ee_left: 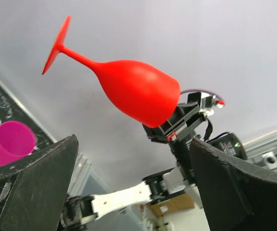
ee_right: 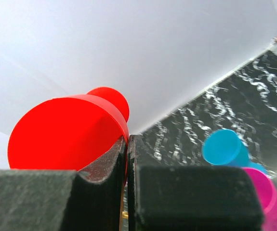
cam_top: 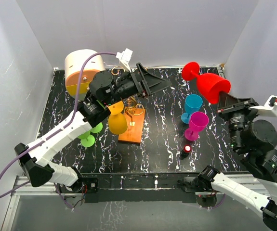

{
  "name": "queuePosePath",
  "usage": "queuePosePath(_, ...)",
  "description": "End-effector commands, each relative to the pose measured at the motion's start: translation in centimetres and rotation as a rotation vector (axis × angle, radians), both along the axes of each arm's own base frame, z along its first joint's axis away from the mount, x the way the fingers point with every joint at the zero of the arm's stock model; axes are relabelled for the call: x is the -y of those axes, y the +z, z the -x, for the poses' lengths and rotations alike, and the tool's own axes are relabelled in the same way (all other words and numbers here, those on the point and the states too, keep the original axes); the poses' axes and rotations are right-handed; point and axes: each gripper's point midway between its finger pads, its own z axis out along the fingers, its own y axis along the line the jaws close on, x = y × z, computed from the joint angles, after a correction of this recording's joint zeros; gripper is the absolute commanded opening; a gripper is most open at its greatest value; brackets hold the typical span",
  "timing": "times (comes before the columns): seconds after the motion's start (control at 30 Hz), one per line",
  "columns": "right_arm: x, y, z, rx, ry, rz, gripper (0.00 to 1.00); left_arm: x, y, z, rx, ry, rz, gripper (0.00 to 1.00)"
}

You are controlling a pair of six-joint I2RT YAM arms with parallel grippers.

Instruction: Place the wine glass upside down on the wine glass rack

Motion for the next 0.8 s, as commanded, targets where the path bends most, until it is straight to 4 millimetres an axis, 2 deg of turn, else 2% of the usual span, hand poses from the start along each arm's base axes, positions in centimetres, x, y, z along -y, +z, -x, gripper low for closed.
queuePosePath(0.0,-0.7,5.8,0.7,0.200,0.073,-0.162,0.00,0.4,5.6,0.6,-0.018,-0.069,0.233,0.97)
queuePosePath(0.23,-1.9,7.7,1.0,0.288,0.147,-0.254,0.00,2.5,6.7,0.0,-0.122,-0.122,0.331,0.89)
queuePosePath(0.37,-2.5,7.9,0.8,0.301,0.167,-0.276,0.00,3.0,6.7,-0.8,-0.151,-0.055,0.333,0.87)
queuePosePath(0.5,-3.2,7.8,0.7,0.300,0.195,-0.295,0.00,3.2,7.7,-1.5,-0.145,-0.031,0.360,0.85)
queuePosePath(0.63,-3.7,7.8,0.8,0.302,0.226,-0.313,0.00,3.9,8.9,-1.3,-0.127,-0.054,0.350,0.85)
queuePosePath(0.77,-4.4,7.6,0.9,0.300,0.264,-0.335,0.00,4.6,8.1,-2.0,-0.194,-0.047,0.362,0.82)
